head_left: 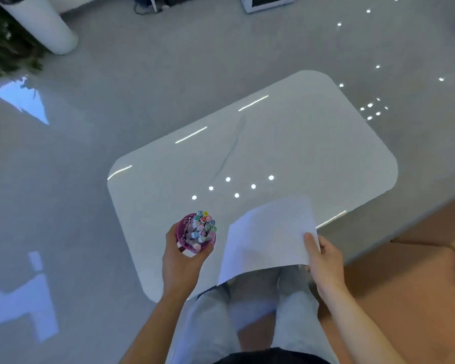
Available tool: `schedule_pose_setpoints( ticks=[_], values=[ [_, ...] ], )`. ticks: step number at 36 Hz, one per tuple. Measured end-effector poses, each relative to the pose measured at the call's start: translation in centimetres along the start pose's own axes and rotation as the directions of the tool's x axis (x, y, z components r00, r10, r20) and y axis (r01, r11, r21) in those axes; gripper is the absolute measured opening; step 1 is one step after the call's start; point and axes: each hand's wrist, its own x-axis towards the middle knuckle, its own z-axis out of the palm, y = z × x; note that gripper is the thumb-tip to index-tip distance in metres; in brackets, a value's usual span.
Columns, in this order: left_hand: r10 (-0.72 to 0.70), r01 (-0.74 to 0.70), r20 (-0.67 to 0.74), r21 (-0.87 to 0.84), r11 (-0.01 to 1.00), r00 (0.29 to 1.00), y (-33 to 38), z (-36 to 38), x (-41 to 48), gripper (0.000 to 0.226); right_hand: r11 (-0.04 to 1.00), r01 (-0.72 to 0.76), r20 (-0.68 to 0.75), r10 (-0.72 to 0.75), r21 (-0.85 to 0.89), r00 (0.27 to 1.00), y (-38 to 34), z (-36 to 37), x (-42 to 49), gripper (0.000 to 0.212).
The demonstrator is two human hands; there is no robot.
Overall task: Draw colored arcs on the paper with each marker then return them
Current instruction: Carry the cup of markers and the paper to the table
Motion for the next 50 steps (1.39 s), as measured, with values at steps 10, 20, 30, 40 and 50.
schedule_pose_setpoints(
  ticks=[10, 20, 30, 40, 50],
  values=[
    [-0.179, 0.14, -0.297, -0.147, 0.979, 0.938, -2.5, 5.6, -2.7, 0.087, 0.959, 0.192, 0.329, -0.115, -0.209, 0.937, -0.7, -1.1, 7.5, 0.03],
    [-0.249, 0.199, -0.31, -0.183, 0.963, 0.917, -9.0, 11.4, -3.7, 0.081, 0.945, 0.184, 0.415, -0.058, -0.27, 0.908, 4.3, 1.0, 14.2, 0.039],
    [-0.247, 0.223, -0.29, -0.113, 0.968, 0.925, -17.7, 17.5, 1.1, 0.086, 0.893, 0.266, 0.368, -0.125, -0.363, 0.921, 15.2, 4.7, 22.8, 0.04],
    [-0.145, 0.135, -0.309, -0.054, 0.989, 0.94, -23.8, 20.8, 3.7, 0.086, 0.813, 0.446, 0.439, -0.269, -0.374, 0.858, 20.5, 7.0, 26.8, 0.045],
    [-0.064, 0.03, -0.373, -0.097, 0.995, 0.926, -25.4, 23.0, 4.5, 0.085, 0.811, 0.458, 0.407, -0.304, -0.364, 0.861, 21.7, 7.0, 27.5, 0.031]
  ],
)
